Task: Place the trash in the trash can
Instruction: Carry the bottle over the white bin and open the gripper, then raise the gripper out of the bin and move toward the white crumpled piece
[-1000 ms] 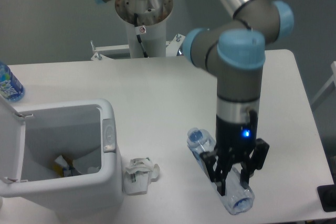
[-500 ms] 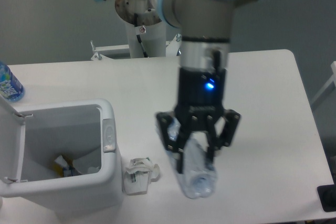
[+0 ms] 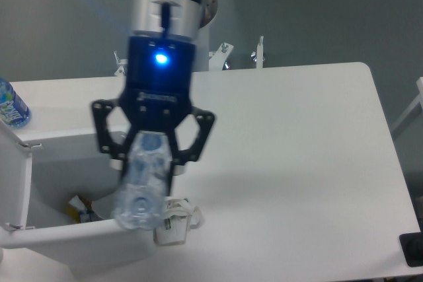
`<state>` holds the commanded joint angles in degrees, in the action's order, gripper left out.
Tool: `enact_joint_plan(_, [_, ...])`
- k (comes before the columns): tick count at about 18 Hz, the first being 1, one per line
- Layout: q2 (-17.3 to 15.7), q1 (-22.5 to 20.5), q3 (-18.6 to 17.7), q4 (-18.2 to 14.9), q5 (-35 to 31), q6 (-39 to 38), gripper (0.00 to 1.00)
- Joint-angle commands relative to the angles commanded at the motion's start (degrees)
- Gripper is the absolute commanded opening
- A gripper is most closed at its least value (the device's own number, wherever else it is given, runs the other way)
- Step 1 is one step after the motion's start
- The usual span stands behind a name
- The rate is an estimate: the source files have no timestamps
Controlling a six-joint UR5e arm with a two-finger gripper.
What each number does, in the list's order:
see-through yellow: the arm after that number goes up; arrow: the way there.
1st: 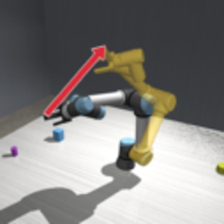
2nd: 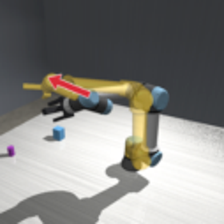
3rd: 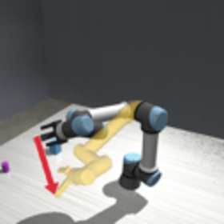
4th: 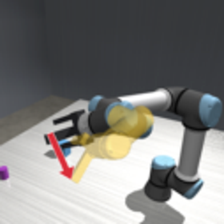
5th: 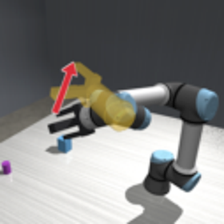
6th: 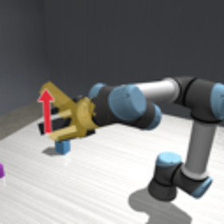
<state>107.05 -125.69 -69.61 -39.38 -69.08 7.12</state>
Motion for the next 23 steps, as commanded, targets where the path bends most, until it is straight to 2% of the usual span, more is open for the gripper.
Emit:
enact_joint_plan(7, [2.37, 5.19, -1.49, 0.79, -0.53, 0.35, 0.57])
enact_joint_plan(8, [2.55, 5.37, -1.93, 0.79, -0.53, 0.35, 0.59])
enact_joint_plan(10, [2.90, 5.37, -2.81, 0.88, -0.53, 1.40, 0.87])
enact_joint_plan(11, [2.90, 5.46, -2.90, 0.88, -0.53, 1.84, 0.97])
enact_joint_plan(12, [2.73, 5.46, -2.90, 0.79, -0.44, 1.76, 1.00])
enact_joint_plan(16, [-0.17, 5.37, -5.97, 0.79, -0.53, 2.02, 1.00])
enact_joint_plan(19, [-0.87, 2.84, -6.24, 0.53, -0.96, 1.41, 1.00])
enact_joint_plan(21, [-2.19, -2.51, -7.20, 0.09, -2.19, 0.97, 1.00])
enact_joint_plan(23, [-2.46, -7.87, -12.19, 0.00, -2.64, 1.23, 1.00])
